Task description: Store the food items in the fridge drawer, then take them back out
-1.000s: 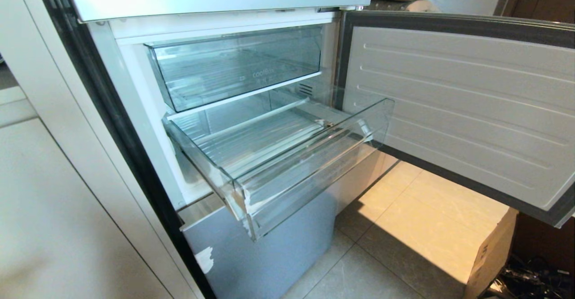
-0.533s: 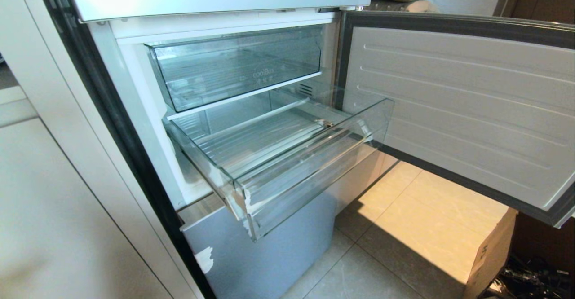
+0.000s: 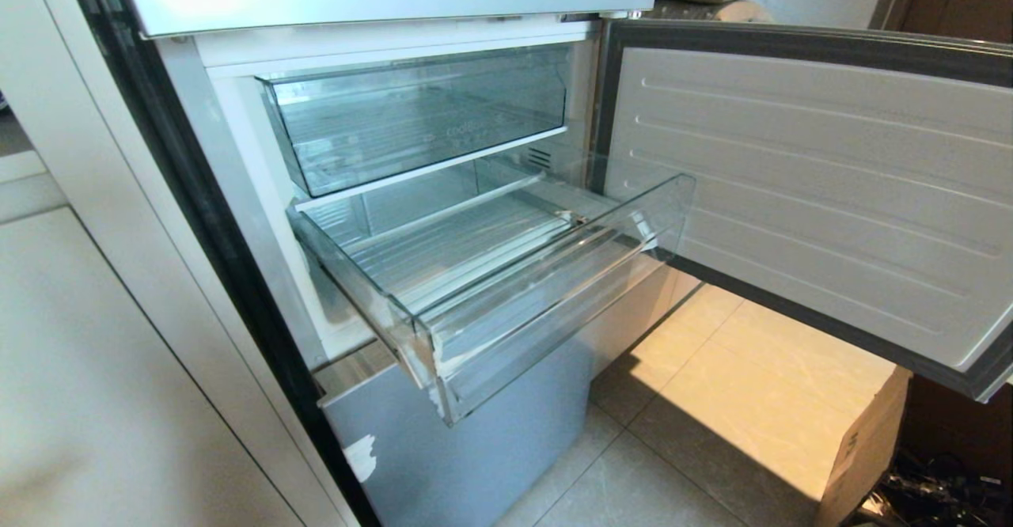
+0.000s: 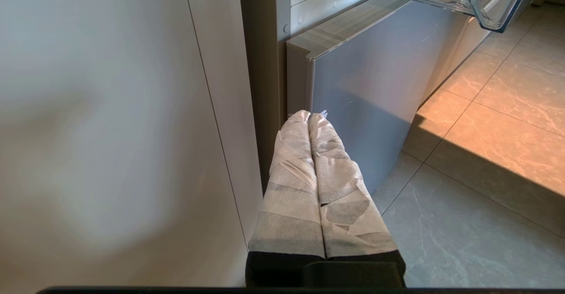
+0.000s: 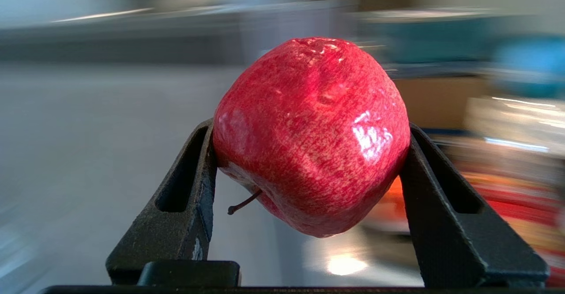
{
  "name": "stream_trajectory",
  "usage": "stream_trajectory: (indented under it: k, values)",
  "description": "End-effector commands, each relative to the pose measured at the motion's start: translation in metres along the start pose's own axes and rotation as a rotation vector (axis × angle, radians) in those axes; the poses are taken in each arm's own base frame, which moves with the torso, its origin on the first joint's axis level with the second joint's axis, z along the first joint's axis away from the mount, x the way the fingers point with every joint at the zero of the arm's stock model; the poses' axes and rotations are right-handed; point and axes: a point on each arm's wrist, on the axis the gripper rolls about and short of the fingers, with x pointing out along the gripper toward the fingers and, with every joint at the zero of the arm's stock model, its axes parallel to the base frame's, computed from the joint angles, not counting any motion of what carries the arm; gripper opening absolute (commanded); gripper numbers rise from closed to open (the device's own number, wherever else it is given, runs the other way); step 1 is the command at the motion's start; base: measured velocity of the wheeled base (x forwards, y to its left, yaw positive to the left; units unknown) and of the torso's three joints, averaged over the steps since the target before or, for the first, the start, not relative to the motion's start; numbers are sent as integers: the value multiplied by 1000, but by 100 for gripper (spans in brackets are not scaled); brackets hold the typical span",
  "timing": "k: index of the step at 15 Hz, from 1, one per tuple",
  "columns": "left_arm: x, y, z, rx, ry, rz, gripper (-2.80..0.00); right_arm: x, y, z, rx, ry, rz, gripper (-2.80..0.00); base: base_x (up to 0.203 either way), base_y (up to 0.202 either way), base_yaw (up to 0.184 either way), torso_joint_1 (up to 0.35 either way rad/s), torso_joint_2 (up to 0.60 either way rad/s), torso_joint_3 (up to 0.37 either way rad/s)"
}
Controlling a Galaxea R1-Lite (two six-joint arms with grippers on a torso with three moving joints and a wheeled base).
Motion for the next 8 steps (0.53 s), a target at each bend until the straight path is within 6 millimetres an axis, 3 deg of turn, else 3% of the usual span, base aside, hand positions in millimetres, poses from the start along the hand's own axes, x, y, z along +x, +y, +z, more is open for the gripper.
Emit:
stream_trajectory:
  k: [1, 5, 8]
  values:
    - [0, 0, 0, 0, 2, 0, -280, -44, 39, 7, 67, -37, 311, -280, 0, 0, 0, 0, 0, 0]
    - [0, 0, 0, 0, 2, 0, -280, -55, 88, -17, 158, 127, 718, -280, 0, 0, 0, 0, 0, 0]
    - [0, 0, 0, 0, 2, 0, -280, -34, 136, -46, 136, 266, 804, -280, 0, 0, 0, 0, 0, 0]
